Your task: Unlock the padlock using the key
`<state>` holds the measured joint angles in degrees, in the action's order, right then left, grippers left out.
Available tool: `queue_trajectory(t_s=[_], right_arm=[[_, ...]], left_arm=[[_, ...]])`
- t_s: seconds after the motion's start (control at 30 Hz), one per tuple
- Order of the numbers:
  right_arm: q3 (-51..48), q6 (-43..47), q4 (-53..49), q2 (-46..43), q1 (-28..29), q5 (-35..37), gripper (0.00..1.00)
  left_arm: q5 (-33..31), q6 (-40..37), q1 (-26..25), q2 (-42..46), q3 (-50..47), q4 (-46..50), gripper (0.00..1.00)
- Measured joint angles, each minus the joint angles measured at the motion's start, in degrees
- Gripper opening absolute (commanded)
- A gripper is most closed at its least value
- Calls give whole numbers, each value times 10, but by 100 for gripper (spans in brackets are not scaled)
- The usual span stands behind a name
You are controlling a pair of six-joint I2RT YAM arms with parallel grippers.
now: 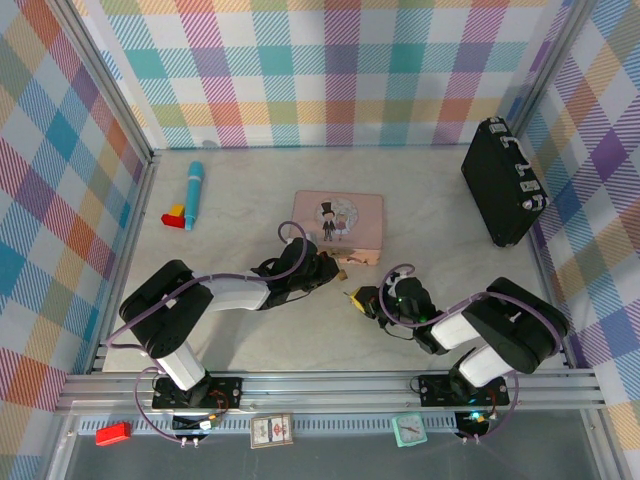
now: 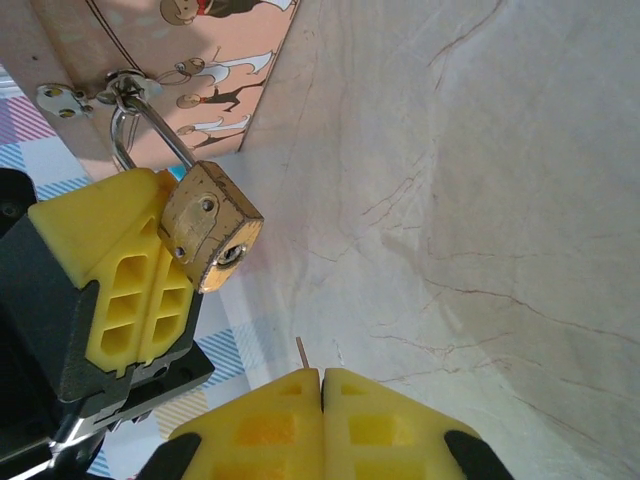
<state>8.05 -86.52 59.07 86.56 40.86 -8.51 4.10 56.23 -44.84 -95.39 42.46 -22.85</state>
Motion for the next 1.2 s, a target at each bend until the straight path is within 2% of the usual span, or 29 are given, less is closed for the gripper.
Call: queue_trajectory(t_s=[0.73,1.2], right_arm=[[-20,-78,162,128,0,36,0],[-24,-87,181,110,0,49,0]], left_arm=[[0,25,0,8,0,3,0],[0,32,0,8,0,2,0]])
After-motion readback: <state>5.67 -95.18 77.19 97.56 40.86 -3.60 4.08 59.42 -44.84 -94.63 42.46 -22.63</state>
